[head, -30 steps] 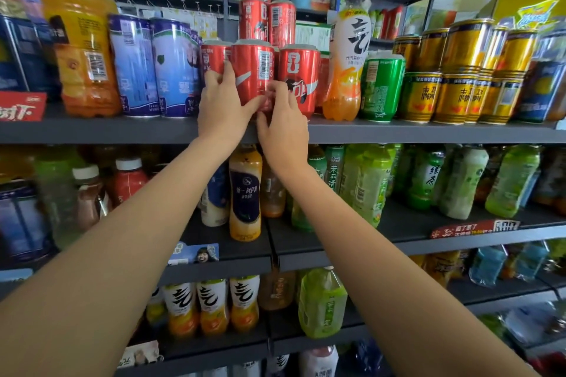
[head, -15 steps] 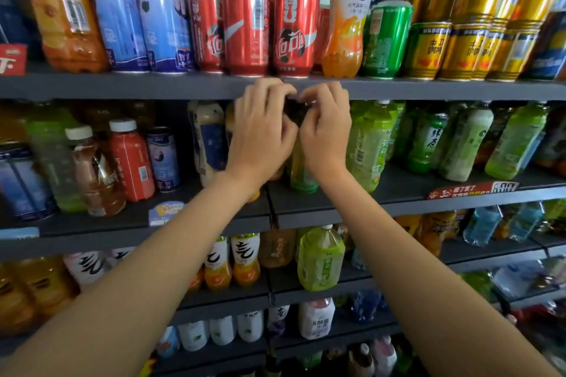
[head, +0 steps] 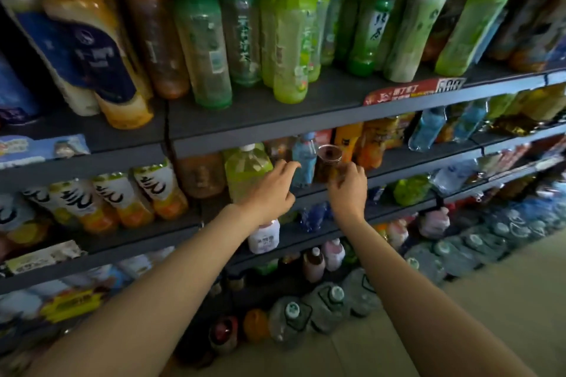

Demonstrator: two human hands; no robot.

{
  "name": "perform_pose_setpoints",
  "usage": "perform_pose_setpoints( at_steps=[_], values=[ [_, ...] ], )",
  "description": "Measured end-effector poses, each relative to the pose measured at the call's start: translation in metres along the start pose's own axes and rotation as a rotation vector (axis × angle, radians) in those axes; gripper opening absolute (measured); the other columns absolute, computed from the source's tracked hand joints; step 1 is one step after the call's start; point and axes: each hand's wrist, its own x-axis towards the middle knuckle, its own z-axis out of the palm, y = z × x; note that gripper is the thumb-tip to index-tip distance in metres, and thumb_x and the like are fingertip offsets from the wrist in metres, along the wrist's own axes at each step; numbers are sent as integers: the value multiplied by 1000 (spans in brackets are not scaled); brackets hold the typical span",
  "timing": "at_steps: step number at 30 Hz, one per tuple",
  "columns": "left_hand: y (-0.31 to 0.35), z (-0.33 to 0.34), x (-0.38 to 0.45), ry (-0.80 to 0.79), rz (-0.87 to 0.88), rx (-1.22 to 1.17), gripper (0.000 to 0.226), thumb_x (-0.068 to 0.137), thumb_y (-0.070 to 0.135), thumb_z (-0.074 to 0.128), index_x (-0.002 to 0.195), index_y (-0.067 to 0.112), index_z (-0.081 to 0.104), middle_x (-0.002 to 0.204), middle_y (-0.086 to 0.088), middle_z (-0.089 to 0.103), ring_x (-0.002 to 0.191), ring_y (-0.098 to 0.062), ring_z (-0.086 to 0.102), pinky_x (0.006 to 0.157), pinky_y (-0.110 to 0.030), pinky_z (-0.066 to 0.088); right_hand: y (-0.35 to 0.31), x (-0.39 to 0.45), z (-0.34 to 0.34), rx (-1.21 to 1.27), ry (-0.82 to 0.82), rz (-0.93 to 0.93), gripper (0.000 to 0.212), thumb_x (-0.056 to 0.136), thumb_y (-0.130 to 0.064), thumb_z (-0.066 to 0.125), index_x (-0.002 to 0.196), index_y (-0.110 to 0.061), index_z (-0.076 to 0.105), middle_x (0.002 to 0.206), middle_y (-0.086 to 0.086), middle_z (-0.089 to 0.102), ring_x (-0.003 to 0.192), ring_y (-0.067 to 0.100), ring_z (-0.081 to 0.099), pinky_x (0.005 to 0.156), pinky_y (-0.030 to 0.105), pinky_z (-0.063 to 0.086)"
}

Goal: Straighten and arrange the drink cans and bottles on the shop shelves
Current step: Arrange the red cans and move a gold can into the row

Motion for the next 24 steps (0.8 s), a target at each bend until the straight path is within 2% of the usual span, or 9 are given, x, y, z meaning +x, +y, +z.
perform_pose_setpoints(
  at_steps=[3, 6, 9, 13, 18, 24],
  values=[
    [11, 31, 20, -77, -166, -146, 60, 90, 11, 49, 144, 12, 22, 142, -12, 32, 117, -29, 46, 85, -34, 41, 29, 22, 4, -37, -158, 31, 34, 91, -12, 52, 123, -3, 46, 128, 16, 45, 119, 33, 40, 93, 40, 37],
    [19, 53, 38, -92, -275, -220, 64, 90, 13, 50, 146, 16, 18, 147, -12, 29, 119, -31, 47, 96, -41, 42, 49, 43, 5, -68, -281, -49, 52, 90, -11, 53, 139, -14, 35, 134, 16, 39, 122, 37, 36, 97, 44, 36],
    [28, 64, 53, -65, -337, -206, 68, 90, 15, 51, 148, 18, 15, 146, -13, 29, 124, -31, 44, 100, -42, 40, 60, 61, 8, -132, -384, -127, 66, 91, -10, 52, 147, -26, 20, 139, 16, 31, 123, 38, 34, 99, 44, 35],
    [33, 75, 72, 12, -428, -182, 66, 91, 15, 50, 148, 22, 17, 141, -13, 34, 123, -30, 45, 97, -38, 40, 68, 81, 16, -189, -443, -162, 69, 91, -7, 52, 147, -27, 18, 140, 18, 28, 121, 41, 35, 98, 45, 35],
    [35, 92, 77, -32, -457, -160, 65, 90, 14, 49, 146, 29, 20, 129, -13, 39, 109, -32, 51, 85, -36, 41, 76, 96, 29, -114, -406, -148, 61, 87, -4, 55, 140, -17, 28, 136, 22, 31, 121, 43, 36, 99, 47, 37],
    [36, 100, 78, -37, -456, -188, 65, 88, 11, 49, 145, 30, 23, 131, -11, 38, 105, -32, 55, 85, -39, 43, 69, 111, 42, 9, -268, -157, 44, 83, -16, 66, 120, -7, 45, 127, 18, 36, 117, 36, 39, 95, 40, 40]
  ],
)
